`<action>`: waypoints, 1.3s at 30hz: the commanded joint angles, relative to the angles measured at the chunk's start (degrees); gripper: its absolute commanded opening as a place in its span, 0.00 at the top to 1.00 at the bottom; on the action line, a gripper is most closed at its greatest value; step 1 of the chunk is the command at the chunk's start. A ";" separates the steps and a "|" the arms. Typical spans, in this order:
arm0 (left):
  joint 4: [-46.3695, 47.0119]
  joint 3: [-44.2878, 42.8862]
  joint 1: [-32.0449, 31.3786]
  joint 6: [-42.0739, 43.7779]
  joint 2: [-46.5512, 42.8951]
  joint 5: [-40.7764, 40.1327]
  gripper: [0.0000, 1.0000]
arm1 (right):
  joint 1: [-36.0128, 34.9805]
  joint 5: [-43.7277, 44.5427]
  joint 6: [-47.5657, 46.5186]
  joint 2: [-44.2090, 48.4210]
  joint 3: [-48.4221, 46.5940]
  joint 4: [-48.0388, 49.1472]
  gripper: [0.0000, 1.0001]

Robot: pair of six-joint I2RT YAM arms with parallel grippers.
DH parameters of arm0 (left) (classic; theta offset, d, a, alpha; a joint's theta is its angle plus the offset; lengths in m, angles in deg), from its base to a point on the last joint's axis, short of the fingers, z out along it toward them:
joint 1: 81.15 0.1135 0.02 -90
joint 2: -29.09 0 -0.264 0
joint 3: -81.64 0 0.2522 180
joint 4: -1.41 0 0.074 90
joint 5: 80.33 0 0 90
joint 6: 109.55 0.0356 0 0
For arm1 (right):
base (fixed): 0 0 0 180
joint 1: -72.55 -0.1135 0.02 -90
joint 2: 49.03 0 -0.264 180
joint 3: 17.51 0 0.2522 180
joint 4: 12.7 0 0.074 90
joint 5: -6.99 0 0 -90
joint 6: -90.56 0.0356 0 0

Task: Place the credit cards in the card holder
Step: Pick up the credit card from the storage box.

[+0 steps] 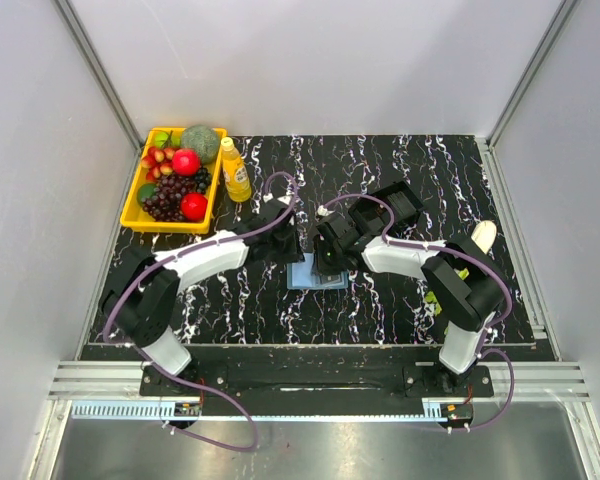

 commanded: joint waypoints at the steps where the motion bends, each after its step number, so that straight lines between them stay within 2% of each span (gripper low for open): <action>1: 2.71 1.12 -0.30 -1.03 3.75 1.48 0.85 | -0.33 1.01 -0.64 0.60 0.30 -1.68 0.74; 10: 3.50 3.50 -0.21 -1.21 7.62 0.78 0.87 | -0.41 3.64 -0.73 4.47 0.03 -2.12 0.71; 17: 3.59 3.59 -0.30 -0.86 5.69 0.95 0.87 | -0.06 5.93 -5.03 11.67 -3.21 -4.14 0.59; 21: 2.80 2.19 -0.21 0.19 4.89 1.13 0.87 | 0.81 10.48 -8.71 16.33 -5.23 -5.89 0.50; 23: 2.54 1.57 -0.30 0.46 4.98 1.30 0.87 | 3.53 12.96 -11.26 17.83 -6.55 -8.09 0.47; 26: 2.27 1.13 -0.21 0.81 4.98 1.57 0.87 | 11.16 10.34 -14.95 18.89 -7.35 -8.98 0.44; 30: 2.01 0.96 -0.21 1.25 4.63 1.57 0.87 | 19.00 7.18 -22.59 14.69 -12.52 -11.69 0.42; 32: 1.75 1.04 -0.30 1.42 4.54 1.48 0.87 | 21.29 8.64 -25.67 10.82 -16.38 -14.85 0.42; 39: 2.01 1.31 -0.30 1.95 4.80 2.00 0.87 | 23.67 14.97 -35.51 -0.87 -26.41 -21.97 0.40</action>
